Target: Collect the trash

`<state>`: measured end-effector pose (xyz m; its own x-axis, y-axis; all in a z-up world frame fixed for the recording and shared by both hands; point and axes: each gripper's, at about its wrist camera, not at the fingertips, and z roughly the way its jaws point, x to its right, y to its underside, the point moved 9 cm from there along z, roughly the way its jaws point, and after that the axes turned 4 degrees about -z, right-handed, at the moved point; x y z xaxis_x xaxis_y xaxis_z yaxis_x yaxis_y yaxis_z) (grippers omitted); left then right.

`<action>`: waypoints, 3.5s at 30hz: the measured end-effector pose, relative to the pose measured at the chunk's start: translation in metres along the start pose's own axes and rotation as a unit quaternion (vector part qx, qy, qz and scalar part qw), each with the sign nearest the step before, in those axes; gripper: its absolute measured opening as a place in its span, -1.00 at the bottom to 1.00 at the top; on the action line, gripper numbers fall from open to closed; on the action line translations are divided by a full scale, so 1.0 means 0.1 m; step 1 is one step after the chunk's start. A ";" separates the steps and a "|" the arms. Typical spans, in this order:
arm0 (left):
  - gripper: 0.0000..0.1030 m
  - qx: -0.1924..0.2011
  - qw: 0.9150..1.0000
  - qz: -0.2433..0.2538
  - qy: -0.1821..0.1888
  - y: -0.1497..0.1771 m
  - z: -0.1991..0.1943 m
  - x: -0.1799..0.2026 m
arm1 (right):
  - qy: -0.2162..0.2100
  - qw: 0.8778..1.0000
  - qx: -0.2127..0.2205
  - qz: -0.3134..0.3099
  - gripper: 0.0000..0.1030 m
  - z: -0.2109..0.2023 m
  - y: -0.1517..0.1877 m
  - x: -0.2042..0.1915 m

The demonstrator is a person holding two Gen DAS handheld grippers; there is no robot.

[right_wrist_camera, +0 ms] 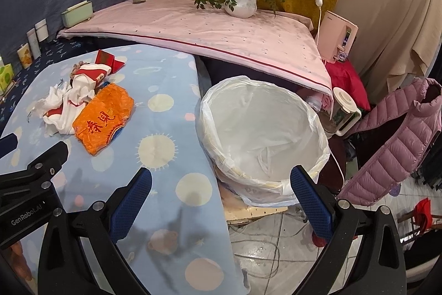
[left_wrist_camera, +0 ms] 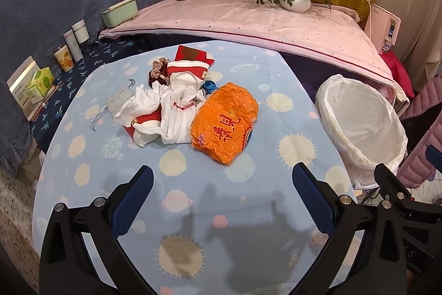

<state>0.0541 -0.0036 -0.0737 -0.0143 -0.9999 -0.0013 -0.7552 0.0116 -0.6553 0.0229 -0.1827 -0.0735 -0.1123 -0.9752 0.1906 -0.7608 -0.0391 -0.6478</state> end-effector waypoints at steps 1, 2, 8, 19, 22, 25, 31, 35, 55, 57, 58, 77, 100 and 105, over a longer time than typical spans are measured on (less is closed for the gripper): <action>0.86 -0.001 1.000 -0.001 0.000 0.01 0.00 0.00 | 0.000 1.000 0.000 0.000 0.86 0.00 0.00 0.00; 0.86 -0.001 1.000 -0.002 0.001 0.01 0.00 0.00 | 0.000 1.000 0.000 -0.001 0.86 0.00 0.00 -0.01; 0.86 -0.001 1.000 -0.006 -0.001 0.02 -0.02 -0.01 | 0.001 1.000 0.002 -0.002 0.86 -0.02 0.01 -0.01; 0.86 -0.003 1.000 -0.013 0.000 0.03 -0.05 -0.04 | 0.002 1.000 0.004 -0.003 0.86 -0.04 0.02 -0.01; 0.86 -0.002 1.000 -0.012 -0.001 0.03 -0.05 -0.05 | 0.002 1.000 0.005 -0.003 0.86 -0.06 0.03 -0.01; 0.86 -0.002 1.000 -0.014 0.000 0.02 -0.06 -0.06 | 0.003 1.000 0.007 -0.004 0.86 -0.07 0.02 0.00; 0.86 -0.005 1.000 -0.020 0.001 0.03 -0.04 -0.09 | 0.012 1.000 0.010 -0.004 0.86 -0.08 0.00 0.01; 0.86 -0.008 1.000 -0.019 0.003 0.04 -0.01 -0.09 | 0.019 1.000 0.011 -0.003 0.86 -0.06 0.00 0.01; 0.86 0.002 1.000 -0.023 0.005 -0.09 0.15 -0.32 | 0.021 1.000 0.015 0.013 0.86 0.07 -0.10 -0.09; 0.86 0.003 1.000 -0.024 -0.001 -0.13 0.20 -0.41 | 0.021 1.000 0.019 0.012 0.86 0.08 -0.14 -0.12; 0.86 0.004 1.000 -0.027 -0.001 -0.15 0.22 -0.45 | 0.022 0.999 0.021 0.011 0.86 0.09 -0.16 -0.14; 0.86 -0.001 0.995 -0.090 -0.041 -0.55 0.93 -1.48 | -0.056 0.998 0.014 -0.022 0.86 0.72 -0.49 -1.16; -0.61 -0.038 0.995 -0.085 0.044 -0.60 1.37 -1.36 | -0.144 0.987 -0.072 -0.003 -0.28 1.40 -0.28 -1.86; -0.71 -0.039 0.994 -0.084 0.050 -0.56 1.30 -1.29 | -0.145 0.987 -0.072 -0.014 -0.71 1.36 -0.25 -1.88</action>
<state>0.1837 0.1235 -0.1349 0.0533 -0.9821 0.1807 -0.8005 -0.1502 -0.5802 0.1505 -0.0281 -0.1933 0.0818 -0.9963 -0.0264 -0.8460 -0.0554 -0.5303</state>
